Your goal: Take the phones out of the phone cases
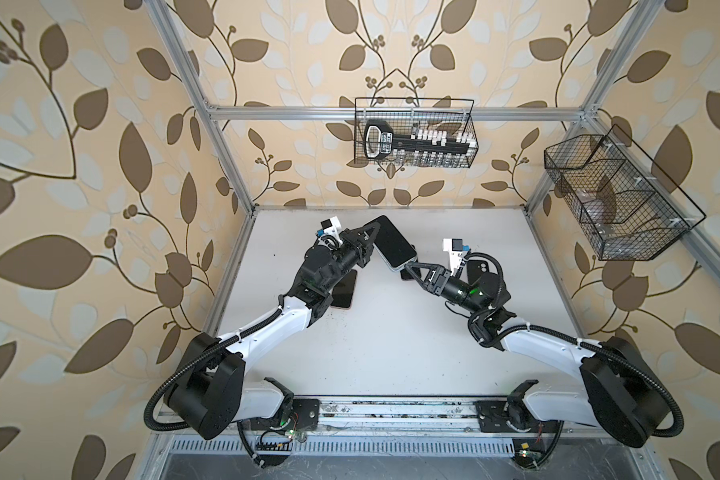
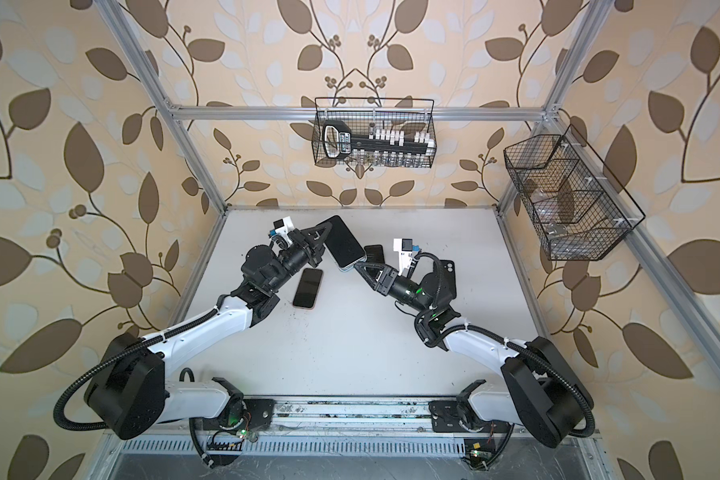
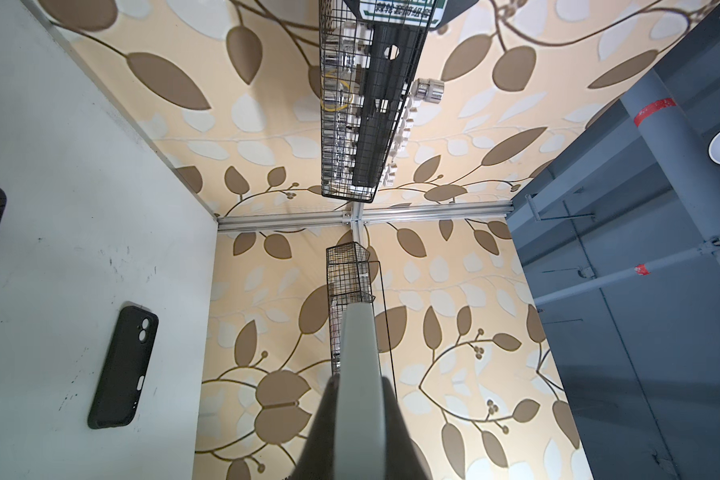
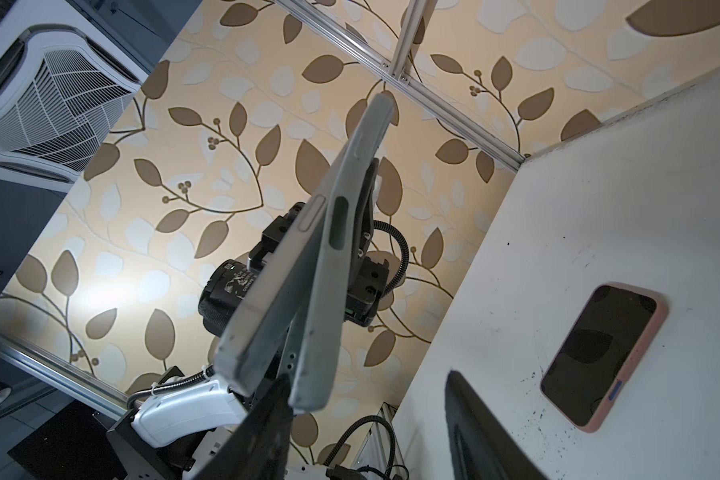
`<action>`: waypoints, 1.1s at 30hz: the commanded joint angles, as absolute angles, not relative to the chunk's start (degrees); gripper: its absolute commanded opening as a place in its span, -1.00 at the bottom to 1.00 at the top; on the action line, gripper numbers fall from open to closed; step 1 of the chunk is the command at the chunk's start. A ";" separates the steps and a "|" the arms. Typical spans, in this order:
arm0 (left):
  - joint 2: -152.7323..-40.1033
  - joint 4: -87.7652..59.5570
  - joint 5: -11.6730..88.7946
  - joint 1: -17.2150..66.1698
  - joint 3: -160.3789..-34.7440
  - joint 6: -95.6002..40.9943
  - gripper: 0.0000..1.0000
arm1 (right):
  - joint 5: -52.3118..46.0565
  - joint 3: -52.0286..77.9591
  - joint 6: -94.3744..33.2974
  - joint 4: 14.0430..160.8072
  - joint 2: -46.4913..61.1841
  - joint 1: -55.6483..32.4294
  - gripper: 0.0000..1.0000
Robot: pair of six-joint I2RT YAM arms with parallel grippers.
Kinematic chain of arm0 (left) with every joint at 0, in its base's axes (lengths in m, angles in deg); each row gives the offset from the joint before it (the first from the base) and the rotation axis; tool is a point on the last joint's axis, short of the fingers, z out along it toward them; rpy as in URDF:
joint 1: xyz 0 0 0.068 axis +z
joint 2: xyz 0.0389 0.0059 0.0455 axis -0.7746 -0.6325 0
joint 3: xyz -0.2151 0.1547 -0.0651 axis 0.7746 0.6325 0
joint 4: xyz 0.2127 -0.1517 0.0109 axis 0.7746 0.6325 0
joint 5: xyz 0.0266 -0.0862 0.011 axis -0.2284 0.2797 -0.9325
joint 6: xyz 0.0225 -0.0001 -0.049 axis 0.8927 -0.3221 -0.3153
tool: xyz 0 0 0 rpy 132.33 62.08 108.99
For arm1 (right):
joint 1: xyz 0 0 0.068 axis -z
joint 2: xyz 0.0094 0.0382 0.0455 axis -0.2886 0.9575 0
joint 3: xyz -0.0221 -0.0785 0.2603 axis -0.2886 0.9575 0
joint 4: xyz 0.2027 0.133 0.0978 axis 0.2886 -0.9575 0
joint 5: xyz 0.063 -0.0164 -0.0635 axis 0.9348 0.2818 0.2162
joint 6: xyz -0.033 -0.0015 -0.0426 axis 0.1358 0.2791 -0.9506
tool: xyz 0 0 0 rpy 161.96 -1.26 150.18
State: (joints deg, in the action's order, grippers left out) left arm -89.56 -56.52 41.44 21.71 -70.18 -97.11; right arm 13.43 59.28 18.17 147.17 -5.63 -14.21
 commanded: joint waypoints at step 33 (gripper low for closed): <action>-95.65 -60.14 46.66 20.80 -74.96 -90.83 -0.88 | 6.87 64.11 36.78 153.75 -11.26 -13.51 -0.97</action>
